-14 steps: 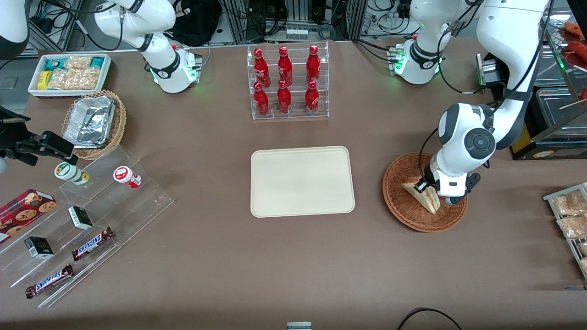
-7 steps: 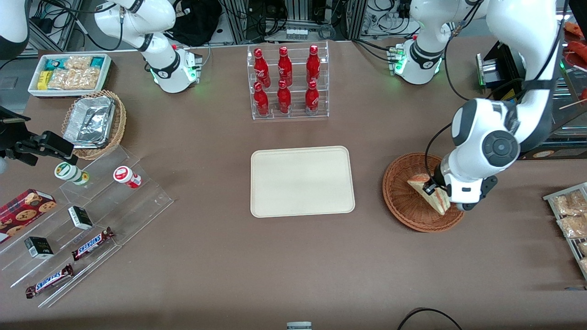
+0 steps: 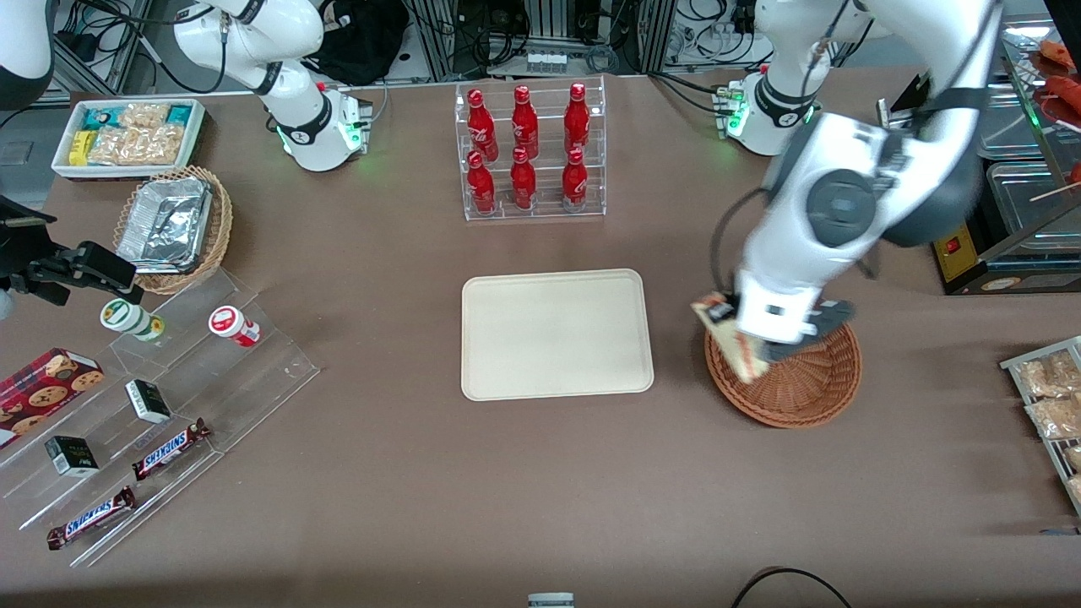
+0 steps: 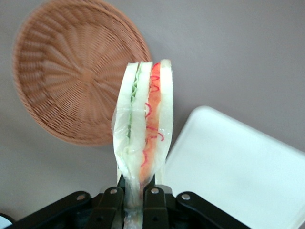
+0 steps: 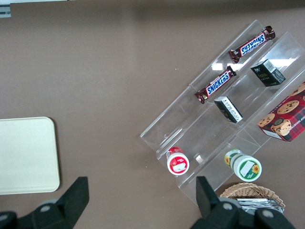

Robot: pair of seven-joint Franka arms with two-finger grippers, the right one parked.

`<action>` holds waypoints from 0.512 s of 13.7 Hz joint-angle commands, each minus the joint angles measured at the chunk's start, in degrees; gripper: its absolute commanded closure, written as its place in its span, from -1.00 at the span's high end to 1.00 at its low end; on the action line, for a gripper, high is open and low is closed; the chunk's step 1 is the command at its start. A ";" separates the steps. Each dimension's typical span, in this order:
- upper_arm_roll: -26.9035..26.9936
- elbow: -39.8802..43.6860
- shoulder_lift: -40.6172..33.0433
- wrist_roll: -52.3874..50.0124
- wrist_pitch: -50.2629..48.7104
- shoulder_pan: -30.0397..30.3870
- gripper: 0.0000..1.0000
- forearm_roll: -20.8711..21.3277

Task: Place sandwich from basket to tray
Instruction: 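Lift the sandwich and carry it with the left gripper over the cream tray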

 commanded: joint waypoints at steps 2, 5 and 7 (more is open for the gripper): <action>0.39 3.91 6.19 -0.38 -0.42 -7.75 -0.79 3.41; 0.39 6.46 12.52 -1.17 4.84 -14.27 -0.76 6.59; 0.30 6.82 15.51 -0.82 8.53 -16.72 -0.76 6.59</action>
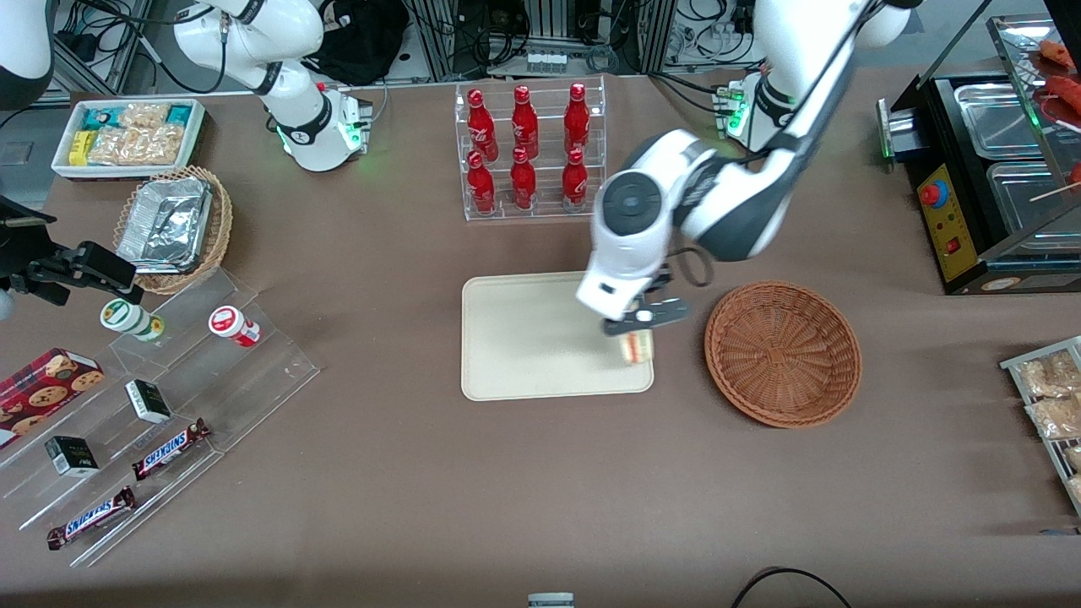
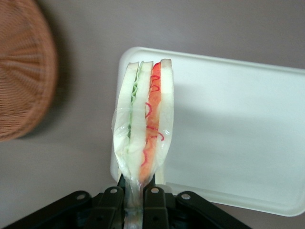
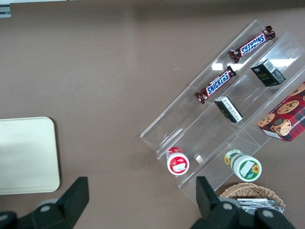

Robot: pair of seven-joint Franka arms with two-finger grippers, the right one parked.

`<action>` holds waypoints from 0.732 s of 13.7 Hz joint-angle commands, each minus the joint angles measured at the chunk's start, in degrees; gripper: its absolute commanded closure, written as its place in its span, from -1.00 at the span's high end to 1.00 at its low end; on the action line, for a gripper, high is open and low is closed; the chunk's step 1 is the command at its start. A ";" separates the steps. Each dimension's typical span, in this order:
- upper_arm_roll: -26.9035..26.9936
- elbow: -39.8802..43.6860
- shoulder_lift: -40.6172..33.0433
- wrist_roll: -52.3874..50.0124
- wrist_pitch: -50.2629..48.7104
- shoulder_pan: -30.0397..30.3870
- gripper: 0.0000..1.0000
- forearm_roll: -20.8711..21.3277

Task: Place sandwich from basket to tray
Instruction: 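Lift the sandwich and carry it with the left gripper over the cream tray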

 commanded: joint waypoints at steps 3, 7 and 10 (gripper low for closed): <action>0.32 3.45 7.68 0.40 10.19 -3.32 -0.76 1.13; -1.08 4.41 10.32 0.05 12.15 -4.72 -0.76 1.48; -1.00 5.20 12.08 0.31 12.15 -6.74 -0.75 2.35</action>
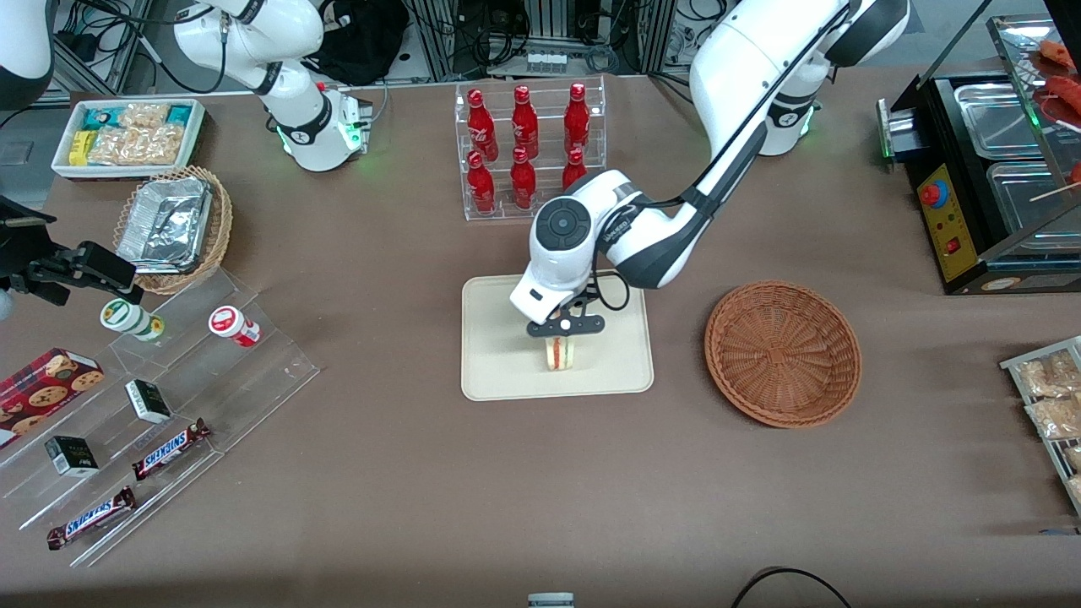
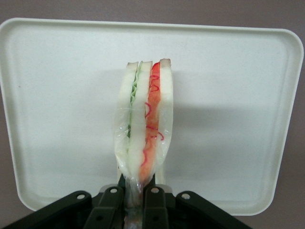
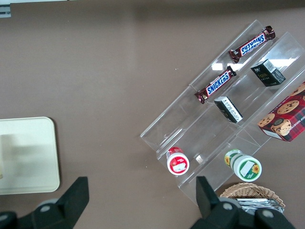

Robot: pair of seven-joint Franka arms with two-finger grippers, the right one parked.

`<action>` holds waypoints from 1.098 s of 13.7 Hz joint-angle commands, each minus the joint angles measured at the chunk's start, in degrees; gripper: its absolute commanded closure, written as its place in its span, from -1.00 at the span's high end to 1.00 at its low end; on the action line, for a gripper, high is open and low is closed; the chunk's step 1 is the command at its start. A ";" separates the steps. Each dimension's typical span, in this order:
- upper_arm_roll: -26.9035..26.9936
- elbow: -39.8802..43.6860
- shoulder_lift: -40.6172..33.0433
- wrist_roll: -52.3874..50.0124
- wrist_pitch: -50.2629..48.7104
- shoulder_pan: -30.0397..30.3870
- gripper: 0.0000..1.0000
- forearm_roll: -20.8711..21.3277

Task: Place sandwich from basket to tray
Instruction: 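Lower the sandwich onto the tray and open the left gripper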

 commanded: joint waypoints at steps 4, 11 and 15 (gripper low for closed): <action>0.20 2.12 2.98 -0.17 -0.22 -2.03 -0.74 1.62; 0.46 2.20 4.13 -0.69 -0.31 -1.95 0.98 1.45; 0.55 2.03 -0.86 -1.66 -2.23 -1.16 0.99 0.66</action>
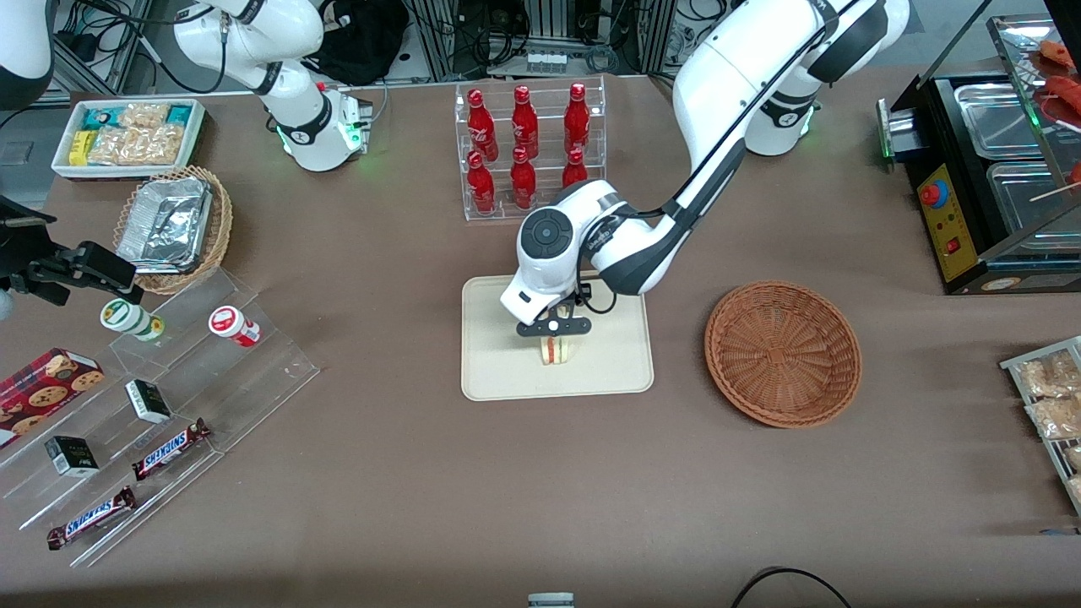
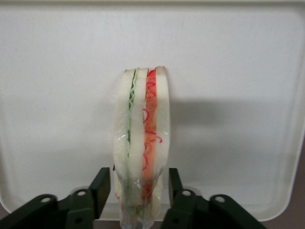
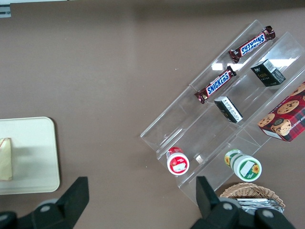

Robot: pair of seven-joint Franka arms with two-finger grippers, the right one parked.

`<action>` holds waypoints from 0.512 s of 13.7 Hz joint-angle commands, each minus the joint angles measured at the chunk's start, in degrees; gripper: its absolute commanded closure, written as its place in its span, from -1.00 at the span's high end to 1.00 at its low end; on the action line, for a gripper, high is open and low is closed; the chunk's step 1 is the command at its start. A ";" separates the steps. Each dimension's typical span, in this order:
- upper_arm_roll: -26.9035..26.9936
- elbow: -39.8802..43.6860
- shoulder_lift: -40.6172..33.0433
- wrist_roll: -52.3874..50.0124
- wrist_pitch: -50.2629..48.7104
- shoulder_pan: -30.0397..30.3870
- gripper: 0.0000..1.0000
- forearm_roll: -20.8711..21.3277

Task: Place sandwich from basket to tray
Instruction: 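Lower the sandwich onto the tray and open the left gripper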

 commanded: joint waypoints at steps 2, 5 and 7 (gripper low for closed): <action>0.16 -0.06 -8.09 -1.58 -7.07 1.81 0.99 -0.43; 0.16 -0.24 -15.38 -3.86 -14.01 5.93 0.99 -0.44; 0.15 -0.24 -21.27 -3.69 -21.20 9.36 0.99 -0.52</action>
